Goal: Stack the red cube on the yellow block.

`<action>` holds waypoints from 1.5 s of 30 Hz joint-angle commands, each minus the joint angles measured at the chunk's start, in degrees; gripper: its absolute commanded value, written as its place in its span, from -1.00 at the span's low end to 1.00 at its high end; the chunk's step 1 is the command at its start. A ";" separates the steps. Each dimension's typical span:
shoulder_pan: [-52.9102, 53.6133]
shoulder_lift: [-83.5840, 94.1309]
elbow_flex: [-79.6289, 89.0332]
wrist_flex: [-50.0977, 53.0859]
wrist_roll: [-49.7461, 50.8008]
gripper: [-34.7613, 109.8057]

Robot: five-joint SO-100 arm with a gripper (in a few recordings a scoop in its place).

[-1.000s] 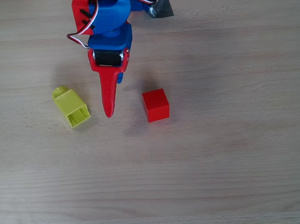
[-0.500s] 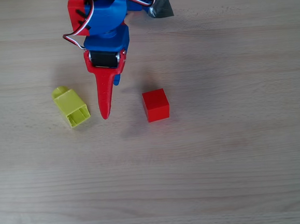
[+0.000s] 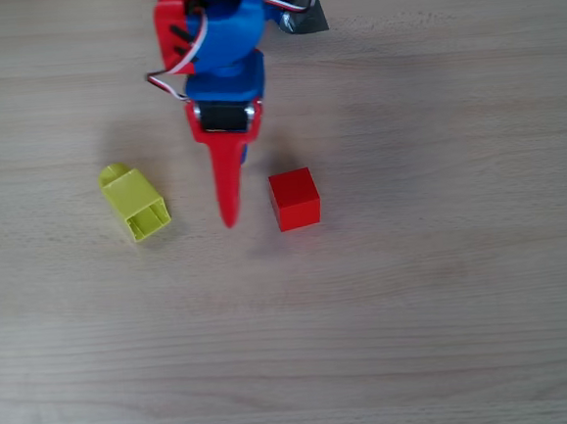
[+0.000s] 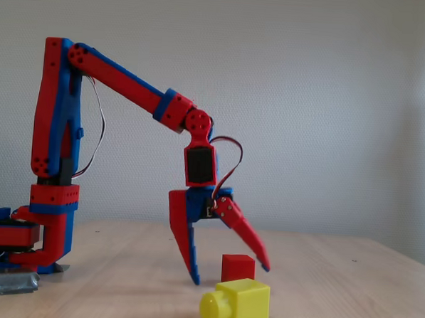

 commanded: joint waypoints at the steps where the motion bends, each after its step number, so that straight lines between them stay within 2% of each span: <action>1: -1.32 4.13 -0.44 -0.70 0.97 0.06; 22: -7.91 7.12 4.39 -5.01 1.67 0.06; 31: -8.17 8.44 5.62 -5.62 1.14 -0.15; 35: -7.65 8.79 5.62 -5.80 1.58 -0.38; 39: -6.24 9.67 5.80 -6.68 1.49 -0.48; 42: -5.19 9.84 5.62 -7.03 2.02 -0.42; 45: -5.10 8.44 4.66 -6.24 2.46 -0.01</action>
